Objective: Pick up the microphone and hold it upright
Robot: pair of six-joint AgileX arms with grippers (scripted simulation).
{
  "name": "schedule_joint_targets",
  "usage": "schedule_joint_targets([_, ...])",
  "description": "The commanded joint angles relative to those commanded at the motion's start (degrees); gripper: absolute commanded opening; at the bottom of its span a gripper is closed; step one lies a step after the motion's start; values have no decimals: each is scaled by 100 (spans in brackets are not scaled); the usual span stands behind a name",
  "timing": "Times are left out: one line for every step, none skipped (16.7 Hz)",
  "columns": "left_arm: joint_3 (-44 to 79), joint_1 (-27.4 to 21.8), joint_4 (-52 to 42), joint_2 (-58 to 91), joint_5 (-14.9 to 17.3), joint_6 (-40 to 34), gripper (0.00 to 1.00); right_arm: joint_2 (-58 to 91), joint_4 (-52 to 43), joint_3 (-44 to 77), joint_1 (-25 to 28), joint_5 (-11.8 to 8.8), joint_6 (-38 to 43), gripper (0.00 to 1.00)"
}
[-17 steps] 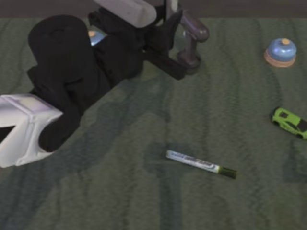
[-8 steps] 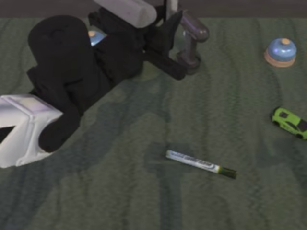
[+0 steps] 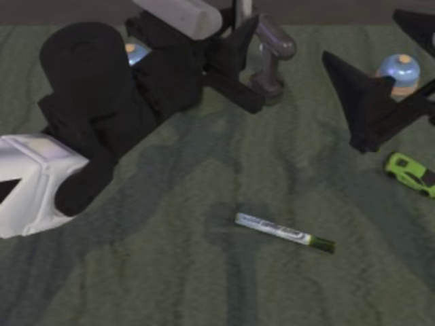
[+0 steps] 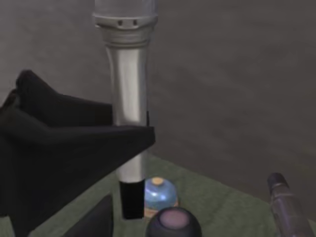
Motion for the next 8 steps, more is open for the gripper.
schedule_joint_targets([0,0,0,0,0,0,0,305,90,205,160,-42,-11,100])
schedule_joint_targets([0,0,0,0,0,0,0,558,161,375,295,-76,-21,100])
schedule_joint_targets([0,0,0,0,0,0,0,761,215,509,405,-104,-29,100])
schedule_joint_targets([0,0,0,0,0,0,0,912,254,609,488,-125,-36,100])
schedule_joint_targets([0,0,0,0,0,0,0,1007,278,672,541,-138,-41,100])
schedule_joint_targets([0,0,0,0,0,0,0,1039,285,693,559,-142,-42,100])
schedule_joint_targets([0,0,0,0,0,0,0,1039,285,693,559,-142,-42,100])
schedule_joint_targets([0,0,0,0,0,0,0,1039,285,693,559,-142,-42,100])
